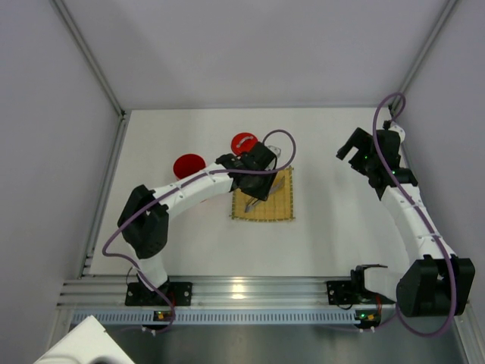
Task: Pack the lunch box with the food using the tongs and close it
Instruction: Pick up the fake food from the plate.
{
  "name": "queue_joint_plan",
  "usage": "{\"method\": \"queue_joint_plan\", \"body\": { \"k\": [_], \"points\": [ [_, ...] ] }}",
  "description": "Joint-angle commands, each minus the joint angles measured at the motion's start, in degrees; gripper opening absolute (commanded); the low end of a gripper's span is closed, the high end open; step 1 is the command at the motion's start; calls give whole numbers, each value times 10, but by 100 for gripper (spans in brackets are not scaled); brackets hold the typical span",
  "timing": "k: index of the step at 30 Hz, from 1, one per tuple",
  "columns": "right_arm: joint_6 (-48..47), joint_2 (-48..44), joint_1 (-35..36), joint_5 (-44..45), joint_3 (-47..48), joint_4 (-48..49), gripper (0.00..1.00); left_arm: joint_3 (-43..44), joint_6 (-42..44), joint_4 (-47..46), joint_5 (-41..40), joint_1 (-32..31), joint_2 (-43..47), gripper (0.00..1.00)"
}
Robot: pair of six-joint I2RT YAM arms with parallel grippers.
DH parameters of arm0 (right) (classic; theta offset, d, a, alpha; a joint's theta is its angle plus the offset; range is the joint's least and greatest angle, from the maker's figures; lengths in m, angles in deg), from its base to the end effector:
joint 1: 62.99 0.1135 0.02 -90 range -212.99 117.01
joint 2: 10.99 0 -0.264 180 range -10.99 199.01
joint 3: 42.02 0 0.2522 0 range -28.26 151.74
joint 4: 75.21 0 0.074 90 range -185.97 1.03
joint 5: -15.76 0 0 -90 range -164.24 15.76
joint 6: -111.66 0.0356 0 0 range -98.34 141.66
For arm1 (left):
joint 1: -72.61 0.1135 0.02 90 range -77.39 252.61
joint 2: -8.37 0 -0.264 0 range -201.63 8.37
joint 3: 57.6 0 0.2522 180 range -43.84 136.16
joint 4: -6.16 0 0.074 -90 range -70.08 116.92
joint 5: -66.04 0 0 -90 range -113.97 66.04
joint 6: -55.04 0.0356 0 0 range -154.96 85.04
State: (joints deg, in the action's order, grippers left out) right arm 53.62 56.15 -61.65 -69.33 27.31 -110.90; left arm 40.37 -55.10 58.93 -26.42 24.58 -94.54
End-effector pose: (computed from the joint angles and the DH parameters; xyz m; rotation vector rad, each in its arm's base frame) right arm 0.2607 0.0031 0.3060 0.6191 2.0727 0.2441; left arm 0.2611 -0.2880 0.2565 0.6170 2.5524 -0.3793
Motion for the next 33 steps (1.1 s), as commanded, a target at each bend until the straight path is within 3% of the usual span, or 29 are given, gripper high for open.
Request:
{"method": "queue_joint_plan", "body": {
  "k": [1,20,33],
  "points": [
    [-9,-15,6,9,5,24,99,8,3,-8,-8,-4,10,42],
    [-9,-10,7,9,8,25,100,38,12,50,-57,-4,103,42],
    [-6,-4,7,1,9,26,99,50,3,132,-148,-1,198,43]
  ]
}}
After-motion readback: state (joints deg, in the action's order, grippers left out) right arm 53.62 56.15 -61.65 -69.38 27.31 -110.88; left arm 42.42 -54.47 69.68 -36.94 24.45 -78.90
